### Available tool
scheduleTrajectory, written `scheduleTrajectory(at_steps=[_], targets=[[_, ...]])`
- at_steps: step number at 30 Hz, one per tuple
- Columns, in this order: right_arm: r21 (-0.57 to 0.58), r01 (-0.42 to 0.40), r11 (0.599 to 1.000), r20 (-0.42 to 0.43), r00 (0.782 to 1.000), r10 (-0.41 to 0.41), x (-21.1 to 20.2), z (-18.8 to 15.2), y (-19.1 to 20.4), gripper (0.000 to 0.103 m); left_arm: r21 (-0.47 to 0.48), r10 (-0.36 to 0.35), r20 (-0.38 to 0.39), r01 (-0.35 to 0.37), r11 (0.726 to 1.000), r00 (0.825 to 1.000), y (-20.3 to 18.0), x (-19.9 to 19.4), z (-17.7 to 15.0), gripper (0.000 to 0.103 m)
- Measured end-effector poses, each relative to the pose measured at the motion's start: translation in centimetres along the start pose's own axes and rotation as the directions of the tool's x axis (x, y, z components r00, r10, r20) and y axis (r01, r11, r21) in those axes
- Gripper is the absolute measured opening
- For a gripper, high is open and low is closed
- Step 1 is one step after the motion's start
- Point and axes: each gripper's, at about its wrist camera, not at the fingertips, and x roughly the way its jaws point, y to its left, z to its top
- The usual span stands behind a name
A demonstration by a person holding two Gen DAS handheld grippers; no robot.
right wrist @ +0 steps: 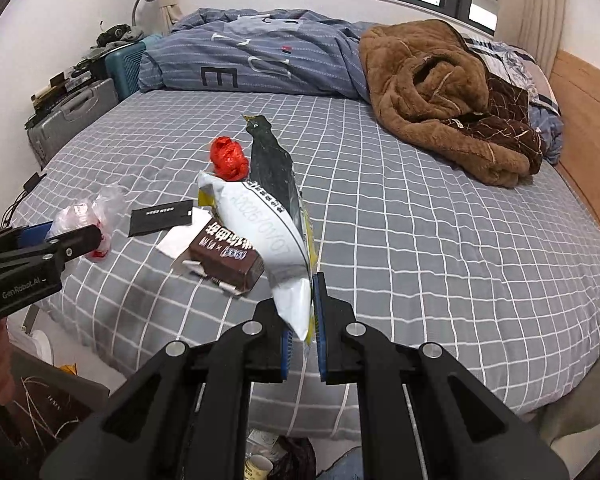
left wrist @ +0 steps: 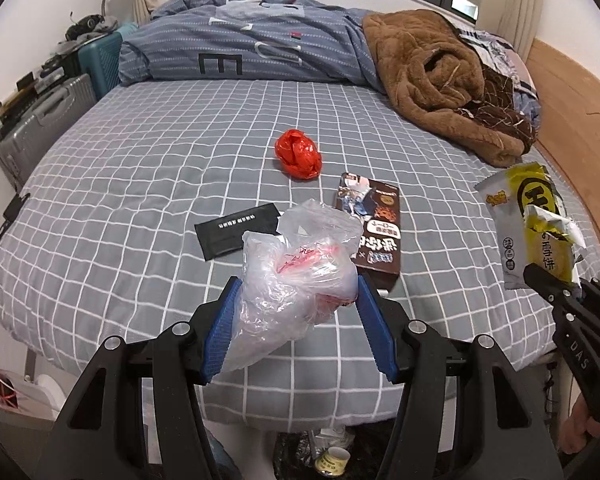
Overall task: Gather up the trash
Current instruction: 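Lift the plastic bag and snack wrapper and carry them down to the bin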
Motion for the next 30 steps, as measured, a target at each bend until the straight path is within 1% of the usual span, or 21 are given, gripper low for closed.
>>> scheduleTrajectory(at_steps=[15,24,30], targets=[[-0.001,0.000,1.000,0.017,1.000,0.000,-4.9,-4.2,1.2,0.009,-0.003,-0.042,0.010,0.042,0.999,0.999,-1.2,-4.3,-4.5,0.057],[-0.007,0.000,1.000,0.015,1.000,0.000,-6.6,-7.4,1.9,0.009,-0.026,-0.061,0.001,0.061,0.998,0.998,-1.4,-5.7,-7.5,0.057],[-0.009,-0.005,1.000,-0.004,1.000,0.005,-7.2,-9.6,2.5,0.009,-0.036,-0.076,-0.003,0.076,0.996,0.997,-1.5,-6.6,-9.5,0.057]])
